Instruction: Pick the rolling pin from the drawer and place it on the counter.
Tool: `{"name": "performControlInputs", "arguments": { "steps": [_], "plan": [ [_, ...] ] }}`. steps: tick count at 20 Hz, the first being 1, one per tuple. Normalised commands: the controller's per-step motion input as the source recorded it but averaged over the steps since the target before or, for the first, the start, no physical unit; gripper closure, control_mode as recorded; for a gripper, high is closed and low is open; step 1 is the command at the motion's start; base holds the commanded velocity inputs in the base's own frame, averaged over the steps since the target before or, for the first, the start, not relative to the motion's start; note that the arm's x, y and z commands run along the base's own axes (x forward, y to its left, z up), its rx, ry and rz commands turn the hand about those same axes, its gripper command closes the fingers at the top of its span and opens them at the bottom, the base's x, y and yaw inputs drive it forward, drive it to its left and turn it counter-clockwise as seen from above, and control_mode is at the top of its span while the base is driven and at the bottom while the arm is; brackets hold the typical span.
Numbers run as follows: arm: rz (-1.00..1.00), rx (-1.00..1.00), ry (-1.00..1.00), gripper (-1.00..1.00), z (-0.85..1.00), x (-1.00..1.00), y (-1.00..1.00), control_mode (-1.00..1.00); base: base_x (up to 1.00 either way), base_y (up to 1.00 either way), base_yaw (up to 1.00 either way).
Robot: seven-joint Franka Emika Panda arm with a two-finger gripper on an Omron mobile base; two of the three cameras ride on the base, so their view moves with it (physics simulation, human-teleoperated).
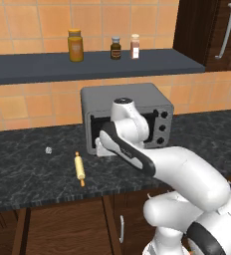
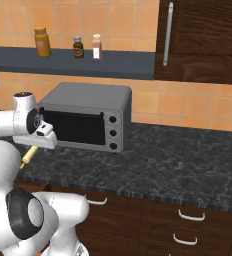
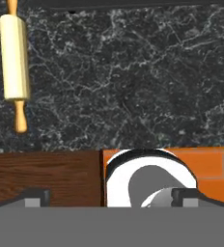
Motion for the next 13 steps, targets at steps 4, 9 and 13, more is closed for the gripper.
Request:
{"name": "performControlInputs", "arguments": {
  "steps": [4, 9, 13],
  "plan": [
    [0.03, 0.07, 0.0, -1.0, 0.62, -0.7, -1.0, -1.0, 0.0, 0.0, 0.0],
    [0.02, 0.03, -0.01, -1.0, 0.62, -0.76, -0.99, -1.0, 0.0, 0.0, 0.0],
    [0.0, 0.0, 0.0, -1.0, 0.36, -0.16, -0.53, -1.0, 0.0, 0.0, 0.0]
  ]
}}
